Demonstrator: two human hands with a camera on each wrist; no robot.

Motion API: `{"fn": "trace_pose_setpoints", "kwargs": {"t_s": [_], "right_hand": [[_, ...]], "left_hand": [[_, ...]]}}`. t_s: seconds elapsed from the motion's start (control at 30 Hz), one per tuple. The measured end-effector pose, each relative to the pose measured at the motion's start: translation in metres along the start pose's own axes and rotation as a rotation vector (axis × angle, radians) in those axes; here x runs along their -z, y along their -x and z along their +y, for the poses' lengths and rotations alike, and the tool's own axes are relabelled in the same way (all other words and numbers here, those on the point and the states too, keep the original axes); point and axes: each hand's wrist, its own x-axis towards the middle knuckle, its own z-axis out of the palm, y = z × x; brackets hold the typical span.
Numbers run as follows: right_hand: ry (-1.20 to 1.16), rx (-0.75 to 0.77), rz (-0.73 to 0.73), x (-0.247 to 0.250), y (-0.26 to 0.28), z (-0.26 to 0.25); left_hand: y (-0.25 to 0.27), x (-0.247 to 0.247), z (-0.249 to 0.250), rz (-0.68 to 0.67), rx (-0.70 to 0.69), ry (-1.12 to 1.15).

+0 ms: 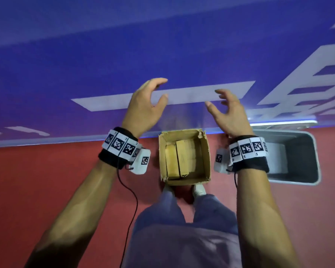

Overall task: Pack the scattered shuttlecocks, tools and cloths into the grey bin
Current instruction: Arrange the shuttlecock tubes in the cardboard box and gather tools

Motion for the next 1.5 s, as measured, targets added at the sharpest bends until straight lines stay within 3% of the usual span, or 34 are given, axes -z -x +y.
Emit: {"fn": "trace_pose_setpoints", "kwargs": {"t_s": [0.2,0.37,0.53,0.73,0.9,1.1,1.27,1.5], "right_hand": [[0.022,0.060,0.107,0.044,0.035,-0.084],[0.090,0.051,0.229,0.045,0.073,-0.111],[0.109,-0.112,0.448,0.041,0.138,-0.115],[0.141,-0.431,0.692,0.056,0.258,-0.094],[0.166,-0.679,0.922,0.078,0.390,-0.082],[0.144,-0.975,1.237,0.076,0.578,-0.079],[0.105,-1.167,1.459,0.047,0.733,-0.090],[0.065,-1.297,1.717,0.001,0.898,-0.105]], "left_hand": [[0.009,0.074,0.044,0.021,-0.120,-0.010],[0.008,0.086,0.048,-0.138,-0.231,-0.005],[0.010,0.065,0.063,-0.383,-0.369,-0.011],[0.061,-0.012,0.124,-0.716,-0.595,0.018],[0.150,-0.069,0.193,-0.972,-0.831,0.066],[0.294,-0.116,0.260,-1.229,-1.143,0.098],[0.436,-0.123,0.292,-1.432,-1.344,0.117],[0.601,-0.118,0.307,-1.561,-1.524,0.125]]}}
